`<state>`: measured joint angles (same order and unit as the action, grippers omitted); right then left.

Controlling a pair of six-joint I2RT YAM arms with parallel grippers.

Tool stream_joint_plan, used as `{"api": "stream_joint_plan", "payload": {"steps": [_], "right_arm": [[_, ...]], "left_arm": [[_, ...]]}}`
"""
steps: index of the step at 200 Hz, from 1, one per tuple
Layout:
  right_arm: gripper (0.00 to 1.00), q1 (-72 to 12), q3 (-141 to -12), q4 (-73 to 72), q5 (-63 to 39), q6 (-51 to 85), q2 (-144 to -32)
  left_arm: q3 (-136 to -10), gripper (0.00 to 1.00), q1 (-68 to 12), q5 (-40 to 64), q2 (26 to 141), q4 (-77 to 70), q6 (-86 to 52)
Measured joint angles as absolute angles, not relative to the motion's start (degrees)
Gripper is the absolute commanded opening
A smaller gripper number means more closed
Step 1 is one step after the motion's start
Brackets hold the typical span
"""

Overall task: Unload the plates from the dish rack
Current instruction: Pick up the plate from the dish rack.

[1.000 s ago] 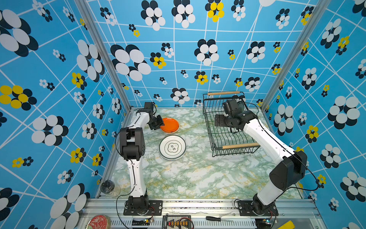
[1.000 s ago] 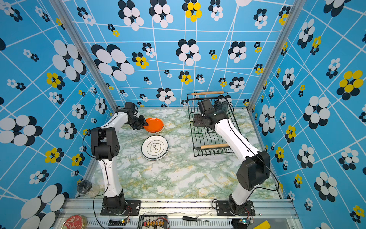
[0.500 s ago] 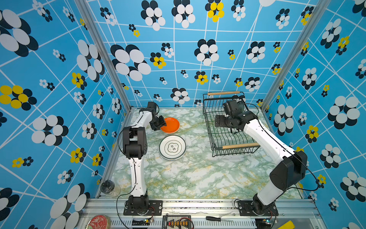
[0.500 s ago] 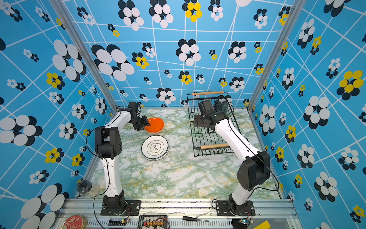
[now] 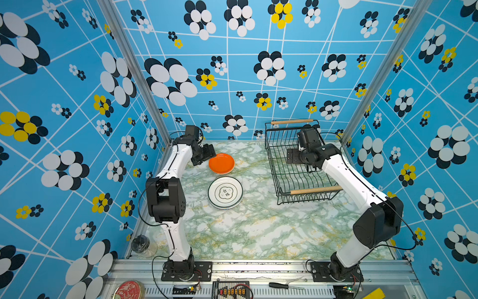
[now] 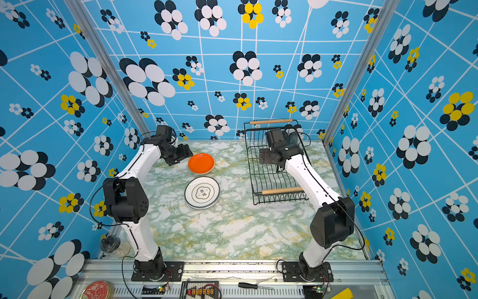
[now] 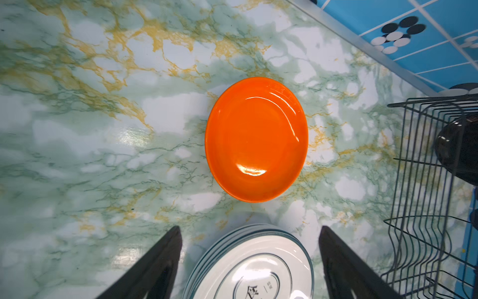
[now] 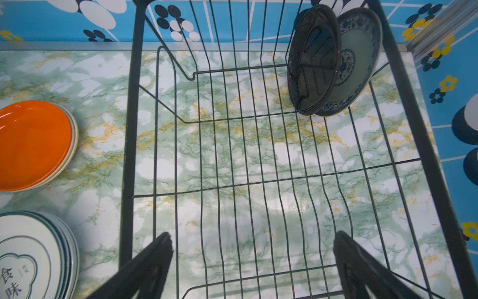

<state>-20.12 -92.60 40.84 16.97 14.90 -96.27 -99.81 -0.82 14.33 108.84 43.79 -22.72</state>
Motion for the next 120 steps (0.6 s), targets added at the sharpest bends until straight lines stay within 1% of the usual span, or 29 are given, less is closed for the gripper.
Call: {"api": "stream_joint_plan", "payload": {"steps": [29,66,120], "right_arm": [[0.99,-16.82,-92.97,36.93,18.24,14.06,-98.45],[0.99,-14.57,-95.35,32.42,20.47,12.80,-105.41],[0.99,-11.49,-103.61,30.57,20.47,12.64,-113.91]], "left_arm": [[-97.17,0.99,-0.82,14.33,102.74,43.11,-22.83],[-91.98,0.99,-0.82,14.33,96.60,43.31,-22.83],[-84.77,0.99,-0.82,13.74,86.37,43.48,-23.29]]}}
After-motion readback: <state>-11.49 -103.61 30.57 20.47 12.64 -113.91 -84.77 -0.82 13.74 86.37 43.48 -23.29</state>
